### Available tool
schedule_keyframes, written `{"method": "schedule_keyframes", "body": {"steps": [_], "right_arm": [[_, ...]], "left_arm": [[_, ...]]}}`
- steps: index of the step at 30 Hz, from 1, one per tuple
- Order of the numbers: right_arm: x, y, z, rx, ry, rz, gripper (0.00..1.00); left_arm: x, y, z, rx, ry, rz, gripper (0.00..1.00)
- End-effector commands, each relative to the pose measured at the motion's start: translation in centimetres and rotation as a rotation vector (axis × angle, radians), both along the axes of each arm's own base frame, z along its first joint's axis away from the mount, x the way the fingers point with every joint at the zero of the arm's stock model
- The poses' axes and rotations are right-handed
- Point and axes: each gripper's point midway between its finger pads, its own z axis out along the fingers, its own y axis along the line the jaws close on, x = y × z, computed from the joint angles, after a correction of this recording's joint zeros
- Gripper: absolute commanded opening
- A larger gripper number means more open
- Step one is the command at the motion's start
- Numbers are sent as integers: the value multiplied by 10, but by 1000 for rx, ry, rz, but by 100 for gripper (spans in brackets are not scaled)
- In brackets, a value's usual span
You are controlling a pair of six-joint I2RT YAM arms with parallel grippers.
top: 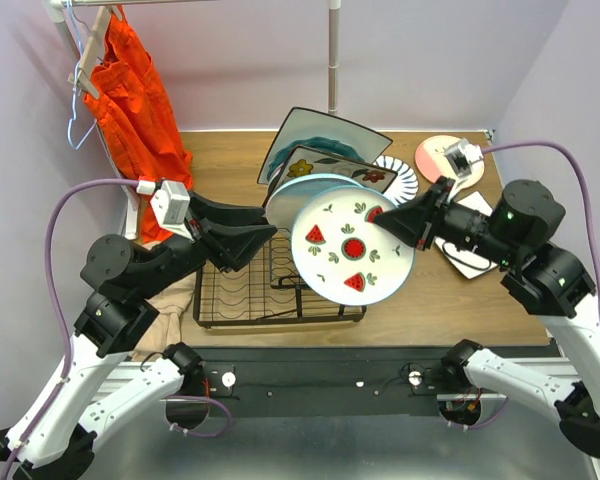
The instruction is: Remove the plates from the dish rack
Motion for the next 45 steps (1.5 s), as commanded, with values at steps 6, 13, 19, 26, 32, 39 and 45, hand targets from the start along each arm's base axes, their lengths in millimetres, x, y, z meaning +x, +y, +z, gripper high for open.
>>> {"method": "schedule_keyframes", "body": {"steps": [6, 13, 19, 26, 32, 39, 45], "right_arm": [[-23, -31, -8, 151, 112, -120, 1], [-7, -84, -21, 165, 140, -428, 1], [-6, -129, -14, 180, 118, -635, 1], [-18, -184, 2, 312, 84, -831, 1], [-30, -224, -6, 484, 138, -834, 1], [-18, -251, -3, 416, 90, -1040, 1], [-6, -255, -2, 384, 57, -1260, 1]], "left_arm": [[-8, -4, 1, -11, 0, -54, 56], [-9, -8, -1, -15, 9, -75, 56], [-9, -10, -3, -10, 14, -85, 56], [-8, -11, -3, -14, 17, -91, 56], [-4, -19, -7, -13, 28, -110, 56], [4, -23, -6, -9, 36, -104, 56], [6, -21, -3, -19, 30, -83, 56]]}}
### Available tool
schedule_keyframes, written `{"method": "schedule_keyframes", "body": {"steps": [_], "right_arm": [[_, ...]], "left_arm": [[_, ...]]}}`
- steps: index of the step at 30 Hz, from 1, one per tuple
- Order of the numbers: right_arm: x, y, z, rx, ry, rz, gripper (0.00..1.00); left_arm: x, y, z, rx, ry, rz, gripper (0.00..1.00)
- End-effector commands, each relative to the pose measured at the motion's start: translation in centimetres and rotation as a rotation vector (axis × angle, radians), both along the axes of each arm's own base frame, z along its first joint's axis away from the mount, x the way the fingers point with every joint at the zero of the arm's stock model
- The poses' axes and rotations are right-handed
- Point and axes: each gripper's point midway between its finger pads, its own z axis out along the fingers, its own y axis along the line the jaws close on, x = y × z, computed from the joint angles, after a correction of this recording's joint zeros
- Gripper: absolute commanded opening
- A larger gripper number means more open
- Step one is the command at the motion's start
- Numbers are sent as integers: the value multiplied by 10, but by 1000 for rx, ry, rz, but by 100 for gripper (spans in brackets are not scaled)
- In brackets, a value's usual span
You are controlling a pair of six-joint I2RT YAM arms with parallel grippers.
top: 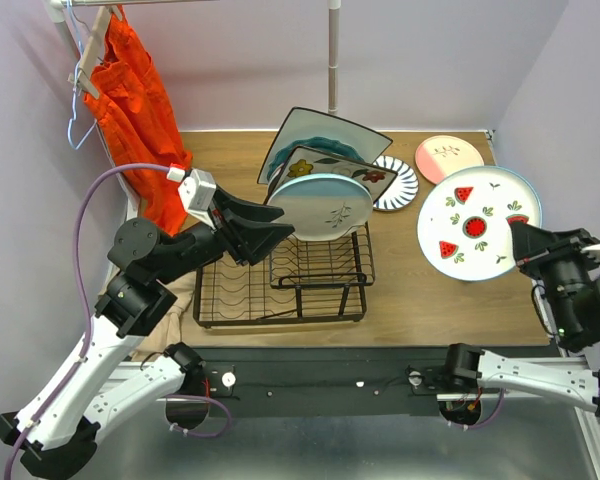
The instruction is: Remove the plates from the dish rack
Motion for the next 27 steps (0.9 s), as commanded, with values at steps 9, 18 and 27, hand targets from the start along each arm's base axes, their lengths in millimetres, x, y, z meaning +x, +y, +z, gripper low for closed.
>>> {"method": "schedule_keyframes", "body": {"steps": [9, 18, 27], "right_arm": [[13, 8, 31, -12, -24, -238, 1], [12, -4, 38, -7, -12, -204, 1], [8, 42, 73, 26, -22, 135, 1]], "left_arm": [[-2, 4, 11, -28, -38, 11, 56], [0, 0, 5, -13, -33, -4, 56], [-15, -9, 32, -40, -54, -110, 56]]}}
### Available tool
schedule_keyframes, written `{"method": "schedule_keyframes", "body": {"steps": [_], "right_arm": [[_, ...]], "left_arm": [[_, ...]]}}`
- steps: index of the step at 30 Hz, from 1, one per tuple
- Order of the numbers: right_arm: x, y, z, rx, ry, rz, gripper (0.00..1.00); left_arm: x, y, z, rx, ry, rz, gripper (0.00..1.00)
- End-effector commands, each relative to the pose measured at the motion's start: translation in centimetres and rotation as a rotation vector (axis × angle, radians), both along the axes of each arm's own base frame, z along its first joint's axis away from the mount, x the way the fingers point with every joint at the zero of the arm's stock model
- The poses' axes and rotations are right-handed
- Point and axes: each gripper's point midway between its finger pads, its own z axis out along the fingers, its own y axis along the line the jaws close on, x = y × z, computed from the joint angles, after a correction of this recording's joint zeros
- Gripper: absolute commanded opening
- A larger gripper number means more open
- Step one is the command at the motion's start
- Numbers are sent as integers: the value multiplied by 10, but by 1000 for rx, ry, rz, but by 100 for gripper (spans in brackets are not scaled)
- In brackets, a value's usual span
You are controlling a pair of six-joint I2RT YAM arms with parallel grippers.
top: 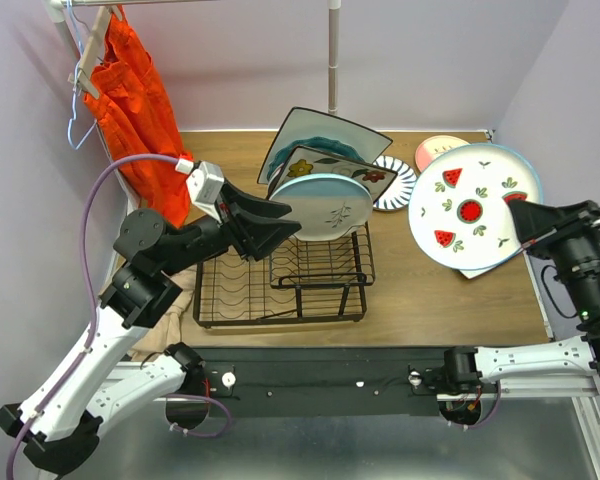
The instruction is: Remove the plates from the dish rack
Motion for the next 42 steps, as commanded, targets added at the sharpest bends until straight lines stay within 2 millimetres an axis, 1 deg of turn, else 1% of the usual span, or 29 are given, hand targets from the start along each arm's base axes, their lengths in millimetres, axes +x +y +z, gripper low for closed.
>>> {"method": "schedule_keyframes", "body": {"steps": [1, 2, 3, 5, 6, 7, 9, 10, 12, 15, 16, 17, 18, 19, 21, 26, 27, 30, 31, 32, 34, 35, 36, 37, 38, 39, 41, 42], "right_arm": [[-2, 10, 28, 127, -6, 48, 1], [-5, 22, 31, 129, -11, 121, 1], [-8, 32, 34, 121, -14, 160, 1], [-12, 46, 45, 143, -34, 226, 1], [-17, 60, 48, 125, -49, 297, 1], [-19, 68, 56, 144, -66, 329, 1], [-29, 88, 64, 141, -92, 430, 1], [-31, 98, 69, 149, -104, 458, 1], [-38, 111, 76, 156, -123, 522, 1], [-47, 138, 82, 144, -139, 601, 1], [-49, 144, 86, 156, -149, 619, 1], [-51, 154, 86, 149, -149, 634, 1], [-54, 160, 87, 153, -154, 658, 1], [-56, 163, 92, 178, -165, 667, 1], [-59, 174, 94, 175, -180, 697, 1], [-65, 192, 102, 187, -196, 741, 1], [-68, 199, 102, 179, -200, 765, 1], [-73, 205, 105, 188, -213, 795, 1], [-73, 206, 106, 193, -218, 794, 1], [-73, 207, 104, 186, -219, 794, 1], [-69, 206, 99, 171, -217, 772, 1], [-68, 205, 98, 170, -216, 761, 1], [-65, 206, 92, 153, -210, 744, 1], [-63, 206, 90, 146, -208, 733, 1], [-61, 206, 87, 134, -207, 724, 1], [-57, 206, 81, 97, -208, 696, 1], [-51, 208, 71, 41, -203, 660, 1], [-44, 205, 65, 5, -198, 614, 2]], "left_arm": [[-17, -1, 29, -52, -50, -78, 56], [-20, -2, 34, -66, -57, -95, 56], [-18, -6, 33, -64, -52, -110, 56], [-24, -10, 36, -72, -45, -155, 54], [-22, -14, 34, -68, -36, -167, 54], [-23, -15, 36, -78, -36, -176, 54], [-24, -16, 36, -87, -32, -183, 54], [-25, -16, 38, -92, -36, -190, 54], [-27, -17, 39, -97, -34, -202, 54], [-27, -18, 40, -104, -25, -211, 54], [-28, -18, 40, -105, -27, -216, 55], [-28, -19, 39, -106, -26, -219, 57], [-29, -18, 39, -107, -26, -220, 57], [-30, -16, 40, -112, -30, -216, 57], [-30, -15, 35, -106, -31, -207, 59], [-30, -18, 21, -88, -9, -226, 61], [-31, -18, 21, -88, -8, -228, 61], [-36, -19, 20, -90, -11, -258, 60], [-43, -17, 25, -105, -32, -279, 60], [-46, -17, 23, -111, -17, -296, 54], [-56, -12, 29, -137, -41, -321, 43], [-57, -12, 29, -143, -32, -325, 32], [-59, -11, 27, -148, -14, -333, 21], [-63, -9, 30, -159, -15, -341, 9], [-65, -8, 30, -165, -9, -350, 0], [-68, -8, 30, -177, 22, -366, 0], [-74, -6, 36, -202, 21, -395, 0], [-77, -5, 38, -211, 29, -408, 0]]}}
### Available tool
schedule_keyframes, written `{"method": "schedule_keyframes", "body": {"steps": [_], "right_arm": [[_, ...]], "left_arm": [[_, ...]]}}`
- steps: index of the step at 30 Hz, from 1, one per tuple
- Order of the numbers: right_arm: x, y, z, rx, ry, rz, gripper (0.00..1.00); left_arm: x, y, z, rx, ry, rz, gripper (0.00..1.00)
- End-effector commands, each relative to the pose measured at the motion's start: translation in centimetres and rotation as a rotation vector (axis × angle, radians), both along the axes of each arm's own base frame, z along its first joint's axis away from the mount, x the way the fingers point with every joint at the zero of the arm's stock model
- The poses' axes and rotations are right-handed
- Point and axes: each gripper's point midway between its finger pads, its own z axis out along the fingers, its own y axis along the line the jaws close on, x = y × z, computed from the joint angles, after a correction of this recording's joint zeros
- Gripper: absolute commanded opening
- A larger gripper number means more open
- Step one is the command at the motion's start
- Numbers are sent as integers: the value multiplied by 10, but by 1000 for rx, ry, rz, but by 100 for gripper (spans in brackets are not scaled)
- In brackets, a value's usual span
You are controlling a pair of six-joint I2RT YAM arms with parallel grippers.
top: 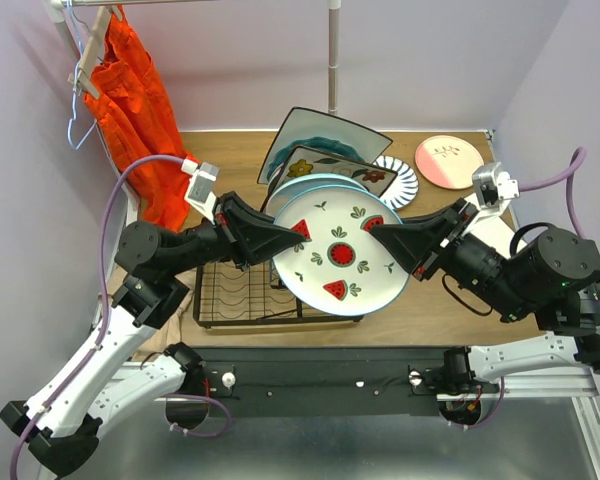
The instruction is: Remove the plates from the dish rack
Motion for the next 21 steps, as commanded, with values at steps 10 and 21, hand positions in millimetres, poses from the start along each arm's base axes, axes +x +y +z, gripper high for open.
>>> {"method": "schedule_keyframes", "body": {"steps": [10, 21], "right_arm": [[28, -37, -8, 66, -6, -217, 26], [3, -65, -10, 406, 227, -53, 1]], "left_arm": [[-52, 19, 53, -148, -140, -156, 0], [-32, 0, 37, -52, -243, -143, 1]]}}
